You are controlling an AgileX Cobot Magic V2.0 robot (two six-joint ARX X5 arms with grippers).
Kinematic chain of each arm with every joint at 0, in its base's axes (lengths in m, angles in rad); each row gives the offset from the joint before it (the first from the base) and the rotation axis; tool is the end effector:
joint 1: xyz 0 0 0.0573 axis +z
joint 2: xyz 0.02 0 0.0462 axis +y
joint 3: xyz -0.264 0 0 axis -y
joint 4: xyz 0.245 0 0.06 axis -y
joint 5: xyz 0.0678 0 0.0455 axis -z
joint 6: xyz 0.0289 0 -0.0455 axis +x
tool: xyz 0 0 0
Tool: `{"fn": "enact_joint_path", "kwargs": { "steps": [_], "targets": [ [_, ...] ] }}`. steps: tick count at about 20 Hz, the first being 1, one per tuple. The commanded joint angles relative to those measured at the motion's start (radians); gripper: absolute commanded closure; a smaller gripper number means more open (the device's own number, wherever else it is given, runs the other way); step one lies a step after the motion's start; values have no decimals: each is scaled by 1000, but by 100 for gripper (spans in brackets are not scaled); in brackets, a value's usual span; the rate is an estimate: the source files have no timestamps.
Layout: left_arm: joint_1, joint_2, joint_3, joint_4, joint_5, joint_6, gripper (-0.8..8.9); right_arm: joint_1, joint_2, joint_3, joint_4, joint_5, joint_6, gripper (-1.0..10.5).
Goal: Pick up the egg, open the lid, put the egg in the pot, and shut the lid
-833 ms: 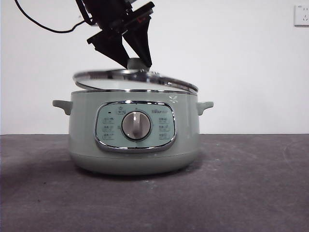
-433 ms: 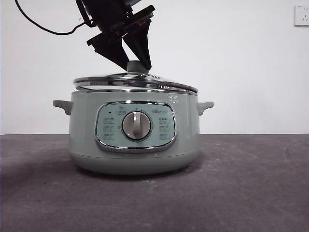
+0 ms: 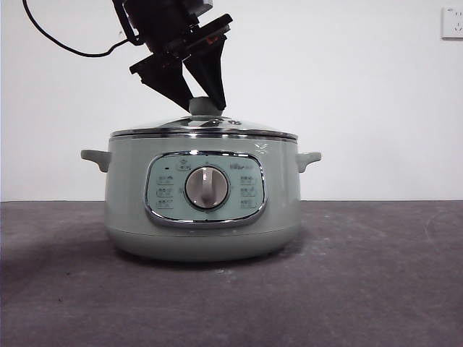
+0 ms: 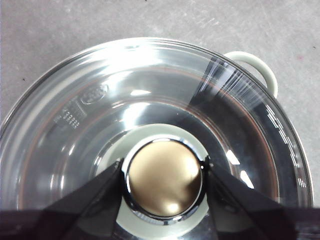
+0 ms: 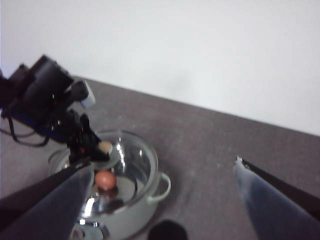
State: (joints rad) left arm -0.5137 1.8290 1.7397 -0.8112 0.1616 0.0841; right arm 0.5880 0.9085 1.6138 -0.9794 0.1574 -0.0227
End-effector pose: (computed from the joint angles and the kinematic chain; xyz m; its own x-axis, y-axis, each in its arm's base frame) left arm 0.3431 -0.1990 0.3212 0.4549 -0.4414 -0.7734 0.6274 0.7753 -0.0735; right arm 0.0841 0.0506 0.4901 0.8780 0.3970 -0.2673 -0.4273 0.9018 -0.0643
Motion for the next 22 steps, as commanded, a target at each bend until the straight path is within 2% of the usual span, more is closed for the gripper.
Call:
{"fn": "enact_joint_path", "kwargs": {
  "steps": [1, 2, 6, 14, 19, 22],
  "targets": [
    [-4, 23, 2, -9, -3, -18, 330, 1, 1, -3, -29, -2, -5, 474],
    [-4, 23, 2, -11, -3, -18, 299, 2, 1, -3, -45, -2, -5, 474],
    [-4, 16, 2, -16, -2, -18, 302, 2, 1, -3, -123, -14, -4, 474],
    [-2, -53, 2, -30, -2, -32, 302, 2, 6, -3, -213, -164, 10, 474],
    [-2, -147, 2, -126, 0, -39, 302, 2, 28, -3, -296, -263, 15, 474],
    [-2, -208, 2, -209, 3, -40, 302, 2, 50, -3, -351, -294, 15, 475]
  ]
}}
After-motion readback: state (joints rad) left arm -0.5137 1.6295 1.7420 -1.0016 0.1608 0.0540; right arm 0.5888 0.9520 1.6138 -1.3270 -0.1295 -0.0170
